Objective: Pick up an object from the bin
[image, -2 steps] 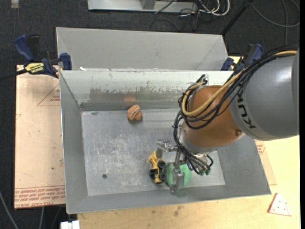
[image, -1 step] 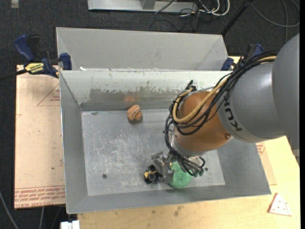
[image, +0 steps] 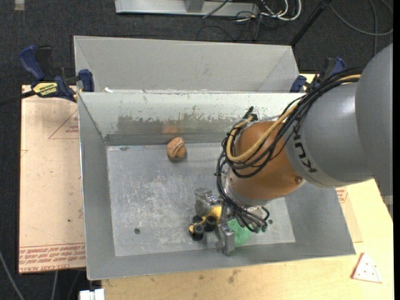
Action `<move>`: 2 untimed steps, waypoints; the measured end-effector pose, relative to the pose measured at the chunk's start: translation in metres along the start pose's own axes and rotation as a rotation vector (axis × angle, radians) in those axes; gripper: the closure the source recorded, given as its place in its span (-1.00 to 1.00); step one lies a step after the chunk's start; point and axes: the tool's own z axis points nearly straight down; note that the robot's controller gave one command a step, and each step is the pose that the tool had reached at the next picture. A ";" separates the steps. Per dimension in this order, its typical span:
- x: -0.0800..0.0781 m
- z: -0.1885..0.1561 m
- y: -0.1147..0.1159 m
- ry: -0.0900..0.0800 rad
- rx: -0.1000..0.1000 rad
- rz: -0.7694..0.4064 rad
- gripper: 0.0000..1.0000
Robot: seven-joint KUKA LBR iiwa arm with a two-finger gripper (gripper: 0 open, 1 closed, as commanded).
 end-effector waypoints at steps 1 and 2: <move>0.000 0.000 0.000 0.000 0.000 0.001 1.00; 0.000 0.000 0.000 -0.001 0.000 0.001 1.00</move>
Offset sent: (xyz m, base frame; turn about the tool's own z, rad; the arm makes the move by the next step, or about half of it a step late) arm 0.0000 0.0000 0.0000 0.0000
